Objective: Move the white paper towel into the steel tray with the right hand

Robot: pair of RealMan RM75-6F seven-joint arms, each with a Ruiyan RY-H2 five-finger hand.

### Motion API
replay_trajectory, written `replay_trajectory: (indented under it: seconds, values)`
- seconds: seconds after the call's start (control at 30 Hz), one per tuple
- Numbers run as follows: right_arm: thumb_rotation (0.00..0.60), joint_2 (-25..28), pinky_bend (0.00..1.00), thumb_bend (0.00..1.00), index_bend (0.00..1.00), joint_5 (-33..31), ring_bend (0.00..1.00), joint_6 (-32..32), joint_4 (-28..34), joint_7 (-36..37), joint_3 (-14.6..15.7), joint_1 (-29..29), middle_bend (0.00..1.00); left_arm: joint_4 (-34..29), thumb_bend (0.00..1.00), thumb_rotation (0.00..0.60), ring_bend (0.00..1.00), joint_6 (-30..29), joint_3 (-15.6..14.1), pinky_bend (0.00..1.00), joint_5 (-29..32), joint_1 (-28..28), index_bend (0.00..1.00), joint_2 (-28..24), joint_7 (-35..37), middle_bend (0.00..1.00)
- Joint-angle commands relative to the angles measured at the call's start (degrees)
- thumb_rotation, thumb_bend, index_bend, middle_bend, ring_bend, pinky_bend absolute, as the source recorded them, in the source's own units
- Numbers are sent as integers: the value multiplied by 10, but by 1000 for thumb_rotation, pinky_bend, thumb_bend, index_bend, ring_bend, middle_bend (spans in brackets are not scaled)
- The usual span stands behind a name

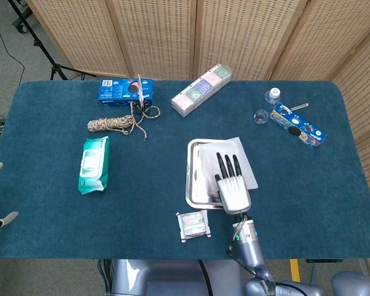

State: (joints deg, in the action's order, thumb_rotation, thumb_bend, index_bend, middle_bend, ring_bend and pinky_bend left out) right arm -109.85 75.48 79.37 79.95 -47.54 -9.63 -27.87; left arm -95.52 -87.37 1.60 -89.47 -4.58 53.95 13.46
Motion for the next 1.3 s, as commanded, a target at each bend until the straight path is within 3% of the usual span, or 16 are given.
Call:
replay_trajectory:
  seconds: [0.03,0.23,0.57,1.3]
  values:
    - [600,-35,0,666,687,-1,0,11,-25,-4,14,12,32,-1,0,600,0,-1,-1,0,-2,1,0,0,-2,0]
    - [600,-92,0,672,691,-10,0,7,-86,15,-9,3,40,0,0,600,0,-1,-2,0,-3,1,0,1,-3,0]
    - [600,-137,0,672,692,-51,0,6,-98,12,-63,-8,40,2,0,600,0,5,-1,0,-1,-2,0,-3,9,0]
    - [600,-195,0,672,692,-68,0,1,-166,30,-77,-19,37,9,0,600,0,-5,-2,0,-5,3,0,-9,35,0]
